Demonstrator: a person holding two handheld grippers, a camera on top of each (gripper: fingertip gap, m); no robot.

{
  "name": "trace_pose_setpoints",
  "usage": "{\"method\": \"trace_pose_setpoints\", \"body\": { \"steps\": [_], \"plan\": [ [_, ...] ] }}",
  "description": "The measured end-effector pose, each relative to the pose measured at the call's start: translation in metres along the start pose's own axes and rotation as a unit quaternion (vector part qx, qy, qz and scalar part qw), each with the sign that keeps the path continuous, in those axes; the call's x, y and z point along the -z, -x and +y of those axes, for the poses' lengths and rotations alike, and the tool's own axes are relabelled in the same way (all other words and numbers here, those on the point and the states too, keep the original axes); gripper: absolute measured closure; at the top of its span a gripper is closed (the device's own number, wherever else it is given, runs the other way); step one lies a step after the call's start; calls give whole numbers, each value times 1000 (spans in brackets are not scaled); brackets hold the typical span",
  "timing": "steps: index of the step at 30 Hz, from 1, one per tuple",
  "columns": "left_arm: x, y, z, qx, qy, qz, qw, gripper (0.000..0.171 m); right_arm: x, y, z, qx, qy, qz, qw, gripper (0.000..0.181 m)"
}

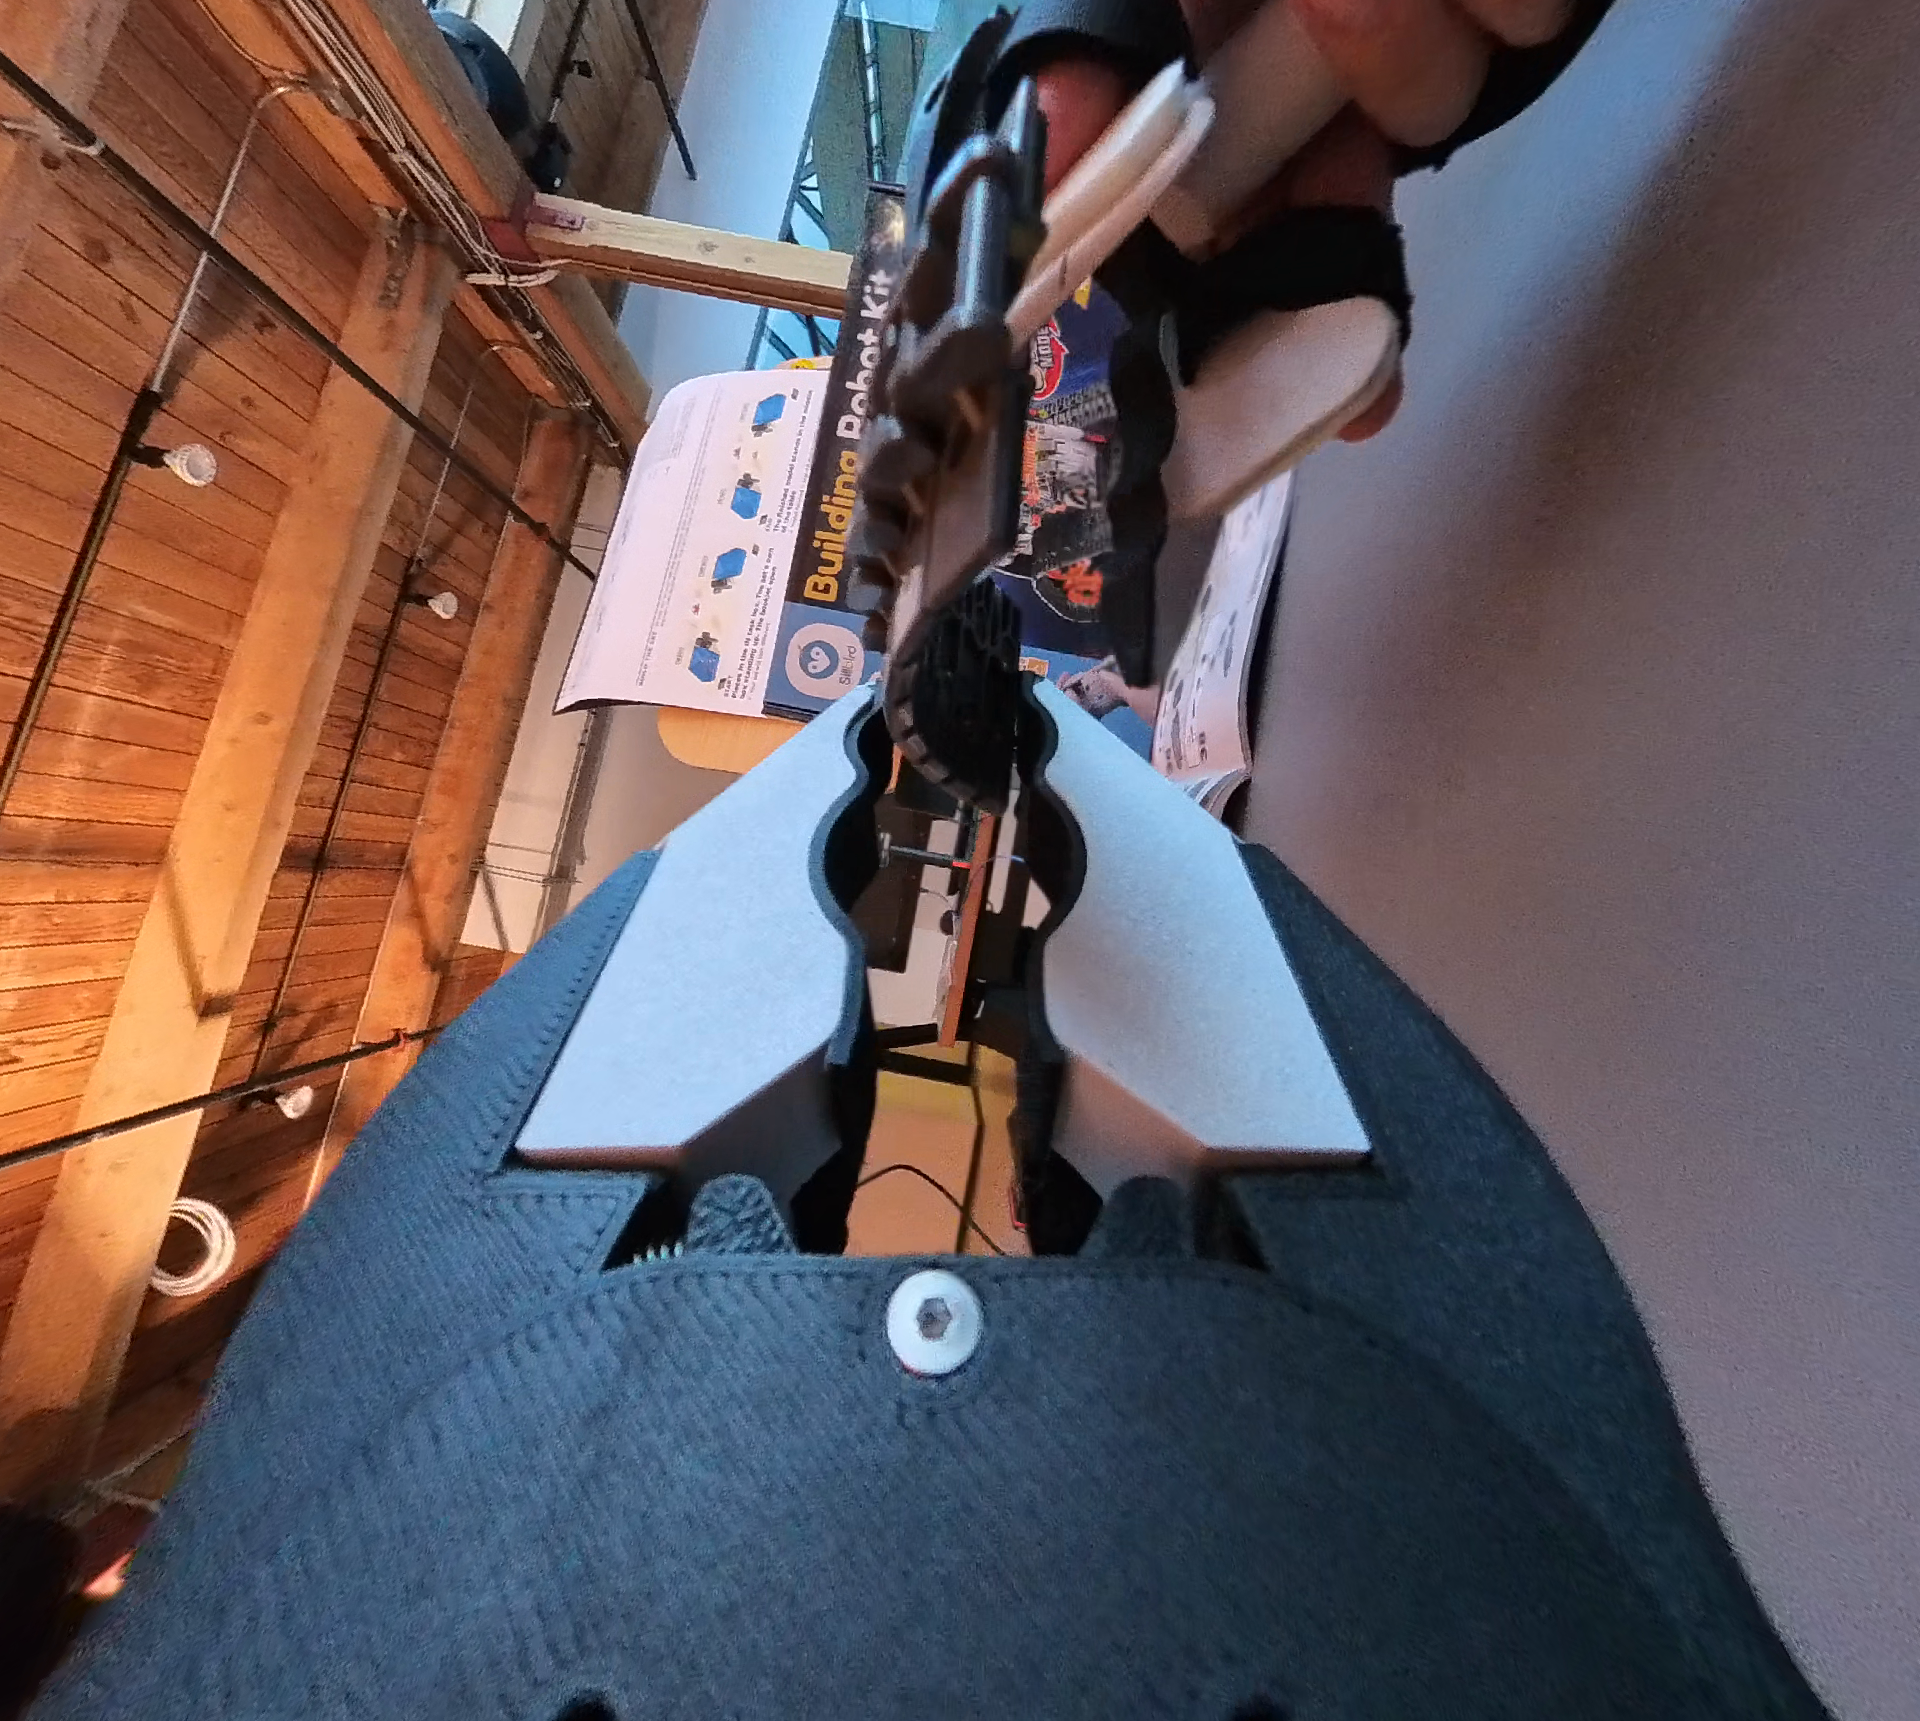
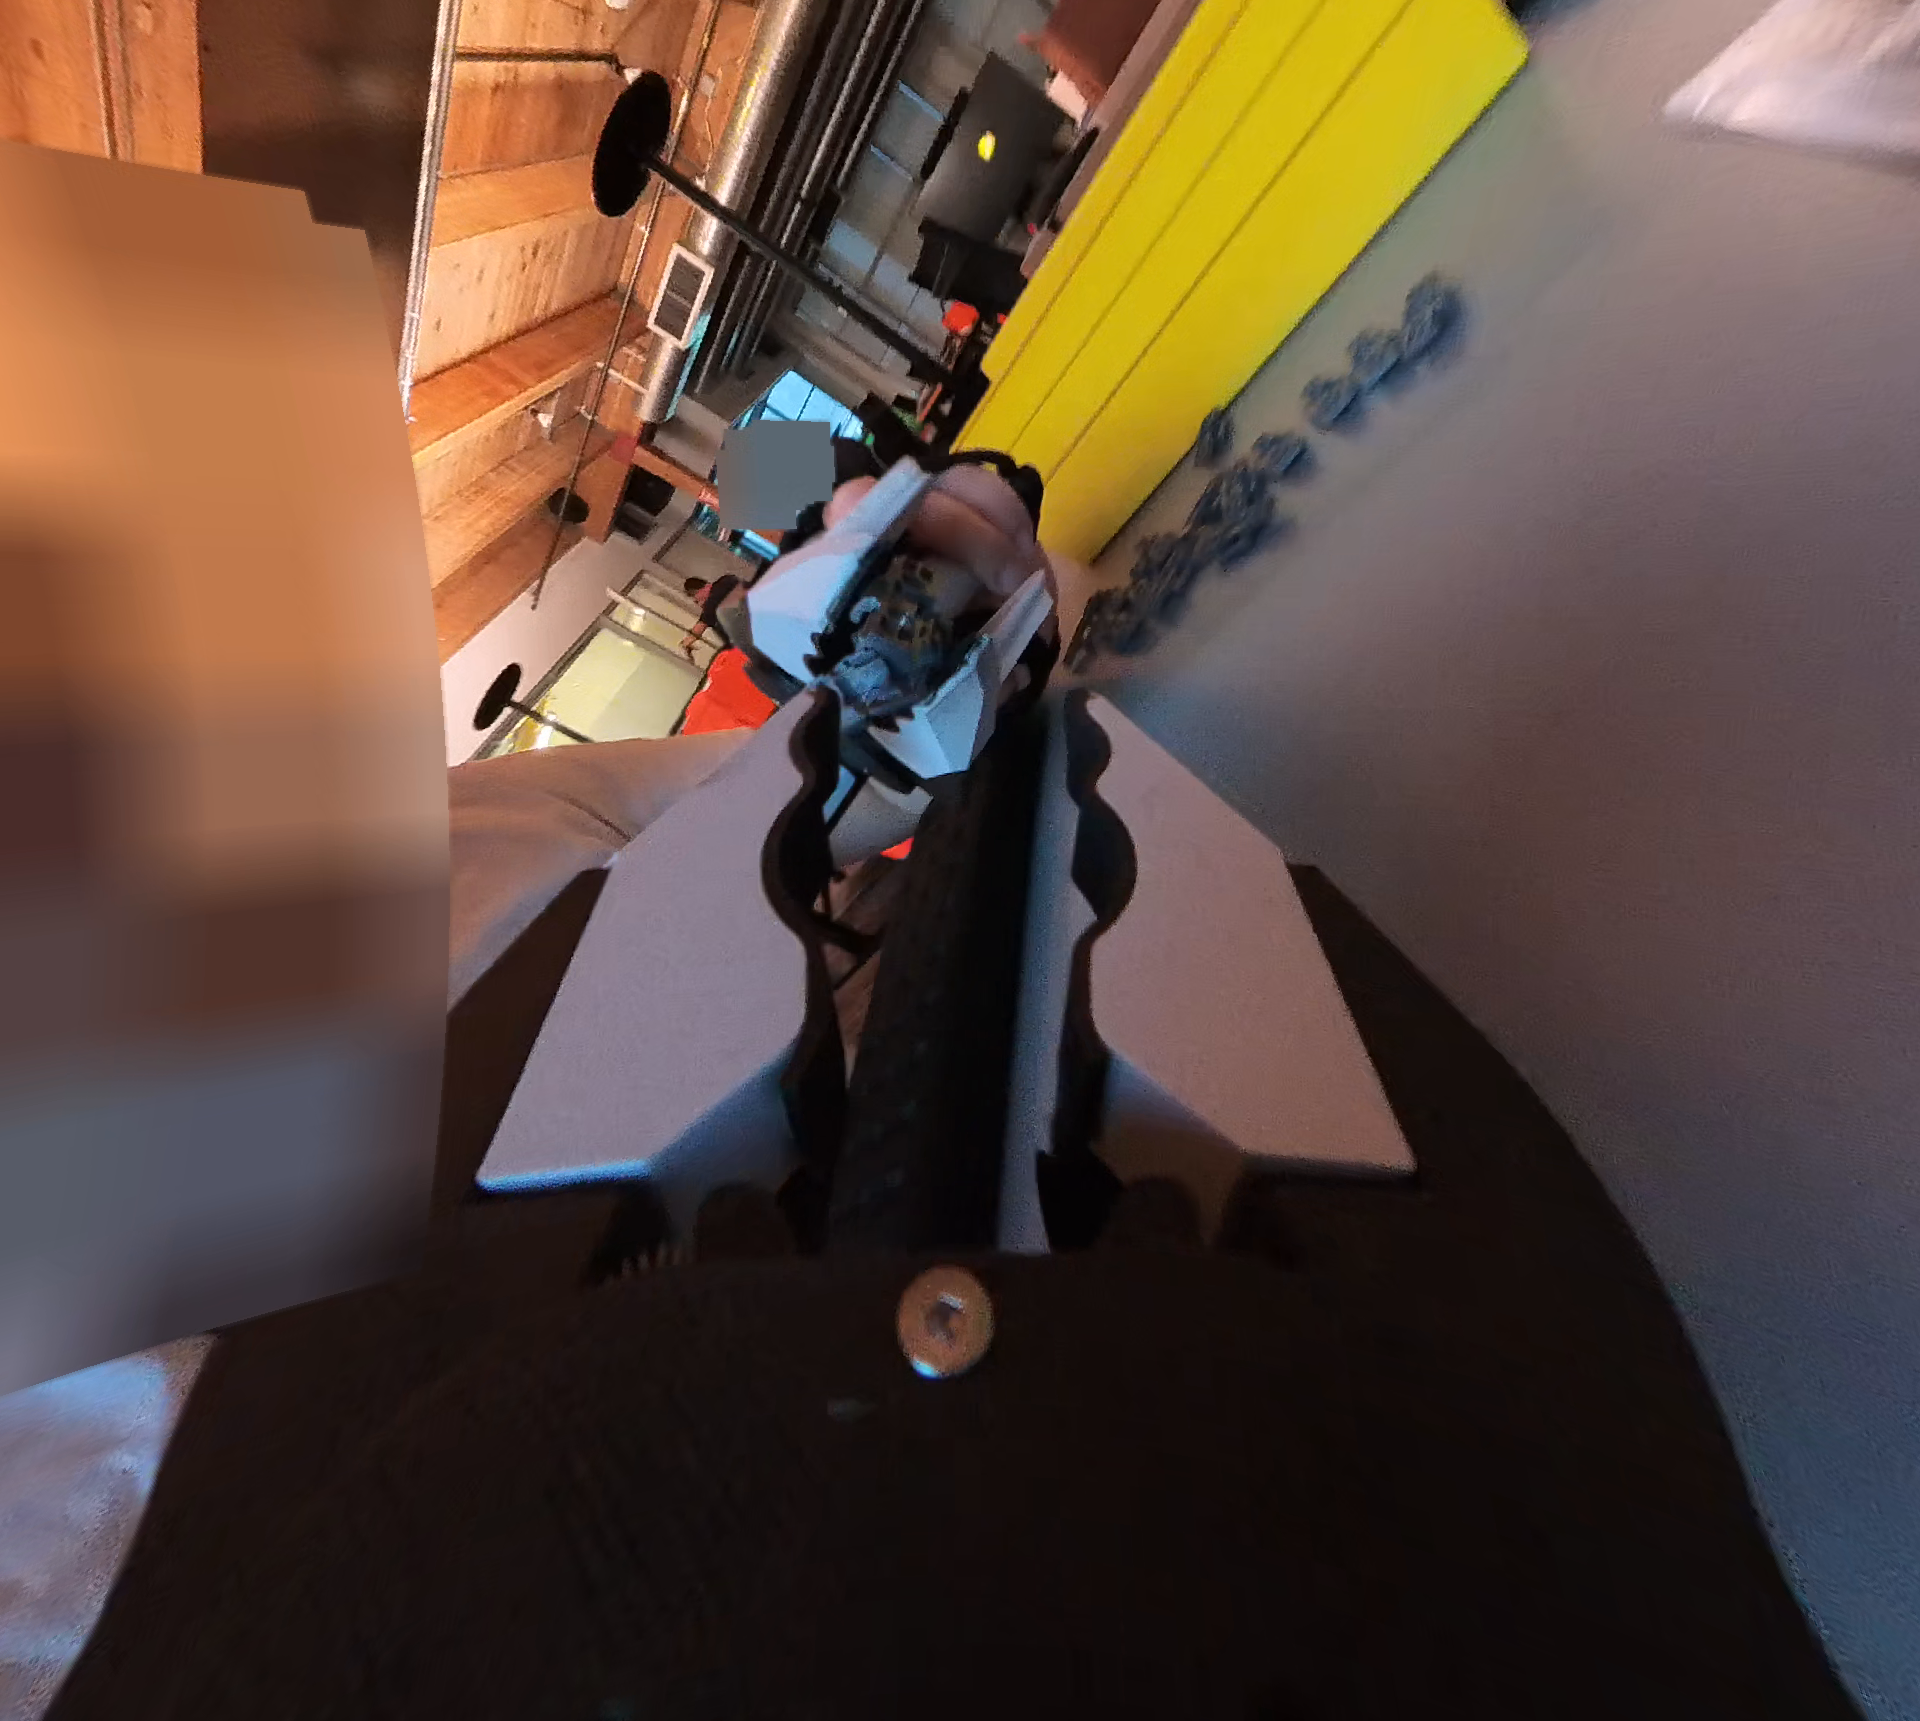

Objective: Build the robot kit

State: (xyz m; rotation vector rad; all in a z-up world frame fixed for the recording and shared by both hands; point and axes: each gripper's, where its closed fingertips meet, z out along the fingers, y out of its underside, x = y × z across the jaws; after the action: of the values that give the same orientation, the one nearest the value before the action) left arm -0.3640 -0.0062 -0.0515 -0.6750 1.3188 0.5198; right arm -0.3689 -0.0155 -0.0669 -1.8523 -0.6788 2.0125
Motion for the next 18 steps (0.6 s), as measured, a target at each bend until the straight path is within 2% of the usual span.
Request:
{"method": "trace_pose_setpoints", "body": {
  "steps": [4, 6, 12, 18],
  "plan": [
    [0, -4, -2, -23, -4, -3, 1000, 150, -16, 7, 6, -69, -2, -39, 997, 144],
    [0, -5, -3, -43, -4, -9, 999, 150, -19, 3, 8, -85, -8, -36, 996, 151],
    [-4, -12, 1, -80, 2, -11, 997, 149, -15, -7, 7, -93, -15, -17, 995, 154],
    [-7, -8, 7, -37, 15, -13, 999, 144, -13, -10, 2, -89, -35, -15, 995, 157]
  ]
}}
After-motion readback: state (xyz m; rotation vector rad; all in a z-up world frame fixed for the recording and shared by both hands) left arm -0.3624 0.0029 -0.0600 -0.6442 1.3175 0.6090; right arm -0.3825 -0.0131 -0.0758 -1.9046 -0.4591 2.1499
